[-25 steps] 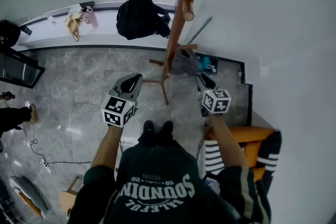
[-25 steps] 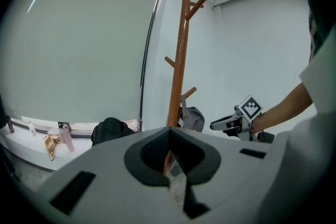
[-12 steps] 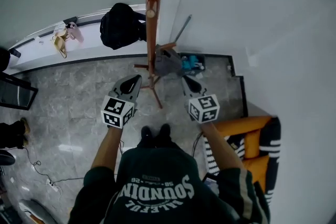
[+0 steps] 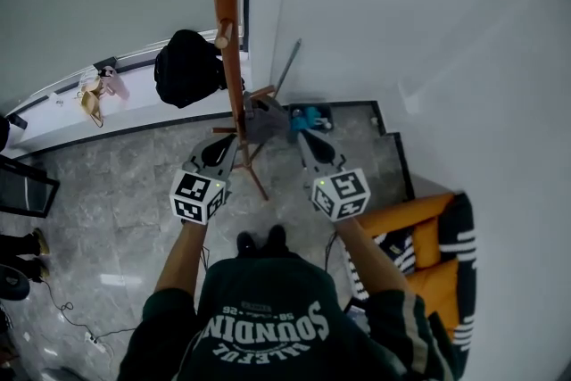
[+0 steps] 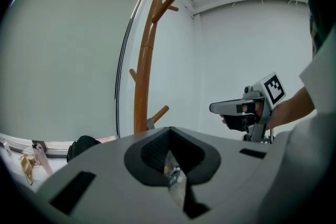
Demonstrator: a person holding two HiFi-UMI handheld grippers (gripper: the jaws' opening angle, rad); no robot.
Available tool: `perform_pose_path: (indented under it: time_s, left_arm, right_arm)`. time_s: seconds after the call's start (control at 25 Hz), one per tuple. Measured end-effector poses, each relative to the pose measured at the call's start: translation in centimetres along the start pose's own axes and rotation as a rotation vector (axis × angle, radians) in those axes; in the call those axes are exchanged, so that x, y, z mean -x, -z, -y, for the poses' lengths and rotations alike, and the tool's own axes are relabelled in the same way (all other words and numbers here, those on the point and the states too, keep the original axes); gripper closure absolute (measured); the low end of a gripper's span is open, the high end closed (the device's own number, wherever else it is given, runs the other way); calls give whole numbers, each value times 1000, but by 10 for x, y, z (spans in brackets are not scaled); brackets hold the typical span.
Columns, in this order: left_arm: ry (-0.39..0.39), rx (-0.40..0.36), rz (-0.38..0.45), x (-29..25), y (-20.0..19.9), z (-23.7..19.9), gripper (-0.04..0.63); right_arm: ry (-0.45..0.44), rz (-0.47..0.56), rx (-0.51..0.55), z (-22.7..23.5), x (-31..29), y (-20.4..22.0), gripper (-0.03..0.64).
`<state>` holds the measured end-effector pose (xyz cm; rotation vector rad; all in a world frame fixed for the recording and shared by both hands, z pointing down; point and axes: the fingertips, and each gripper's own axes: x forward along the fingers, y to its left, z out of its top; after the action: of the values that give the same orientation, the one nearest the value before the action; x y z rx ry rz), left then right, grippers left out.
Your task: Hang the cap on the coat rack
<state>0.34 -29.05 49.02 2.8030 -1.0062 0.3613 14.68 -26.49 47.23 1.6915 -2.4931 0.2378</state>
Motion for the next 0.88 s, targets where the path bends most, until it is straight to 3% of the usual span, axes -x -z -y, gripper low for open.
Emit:
perform_pose_path:
  time_s: [0.88]
  left_arm:
    - [11, -4, 7, -8, -5, 5, 595]
  right_arm:
    - [11, 6, 11, 2, 5, 6, 618]
